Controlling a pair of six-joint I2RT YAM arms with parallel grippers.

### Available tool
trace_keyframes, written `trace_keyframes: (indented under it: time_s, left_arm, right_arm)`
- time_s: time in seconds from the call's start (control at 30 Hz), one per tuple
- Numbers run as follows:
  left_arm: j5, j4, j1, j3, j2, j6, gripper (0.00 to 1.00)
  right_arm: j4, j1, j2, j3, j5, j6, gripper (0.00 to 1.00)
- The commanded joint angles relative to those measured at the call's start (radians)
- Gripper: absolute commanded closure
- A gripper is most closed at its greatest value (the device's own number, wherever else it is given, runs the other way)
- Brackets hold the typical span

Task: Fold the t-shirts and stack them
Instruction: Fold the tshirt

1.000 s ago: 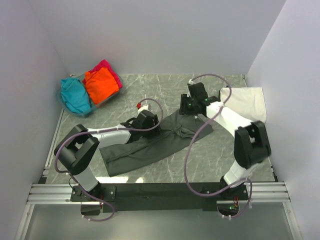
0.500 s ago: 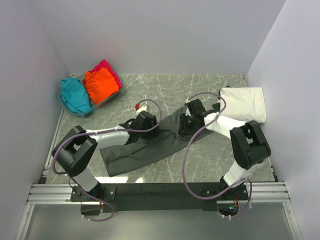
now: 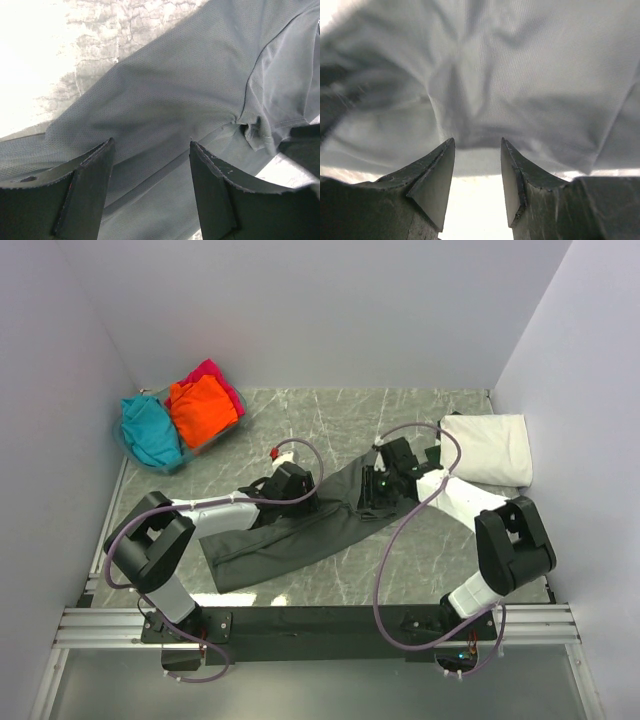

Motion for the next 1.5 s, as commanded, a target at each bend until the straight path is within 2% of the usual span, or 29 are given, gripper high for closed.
trace_keyframes:
  time_s: [0.0, 0.2, 0.33, 0.53, 0.67, 0.97, 1.07, 1.27, 1.37, 1.4, 1.47]
  left_arm:
    - [-0.035, 0.008, 0.002, -0.001, -0.029, 0.007, 0.33]
    - [-0.083, -0.041, 0.002, -0.070, -0.111, -0.008, 0.32]
    - [-0.104, -0.067, 0.002, -0.136, -0.186, -0.025, 0.32]
    - [-0.116, -0.084, 0.002, -0.222, -0.277, -0.060, 0.32]
    - [-0.116, -0.090, 0.002, -0.251, -0.294, -0.076, 0.32]
    - [-0.113, -0.090, 0.002, -0.302, -0.323, -0.111, 0.31]
    - [-0.115, -0.092, 0.002, -0.314, -0.328, -0.115, 0.31]
    - [-0.115, -0.112, 0.002, -0.355, -0.358, -0.143, 0.31]
    - [-0.120, -0.127, 0.004, -0.380, -0.391, -0.157, 0.31]
    - [-0.120, -0.133, 0.002, -0.389, -0.400, -0.160, 0.31]
    - [-0.123, -0.146, 0.002, -0.398, -0.426, -0.171, 0.31]
  right_arm:
    - [0.002, -0.051, 0.015, 0.120, 0.041, 0.013, 0.51]
    - [-0.044, -0.105, 0.165, 0.312, 0.118, -0.029, 0.51]
    - [-0.052, -0.183, 0.265, 0.419, 0.112, -0.053, 0.51]
    - [-0.067, -0.237, 0.383, 0.528, 0.102, -0.099, 0.51]
    - [-0.075, -0.259, 0.434, 0.563, 0.064, -0.116, 0.51]
    - [-0.021, -0.262, 0.478, 0.531, -0.043, -0.118, 0.51]
    - [-0.038, -0.262, 0.513, 0.554, -0.046, -0.118, 0.54]
    - [-0.090, -0.262, 0.555, 0.614, -0.042, -0.125, 0.68]
    - [-0.119, -0.263, 0.576, 0.646, -0.042, -0.121, 0.87]
    - [-0.133, -0.263, 0.582, 0.667, -0.045, -0.122, 0.97]
    - [-0.146, -0.265, 0.604, 0.694, -0.040, -0.121, 1.00]
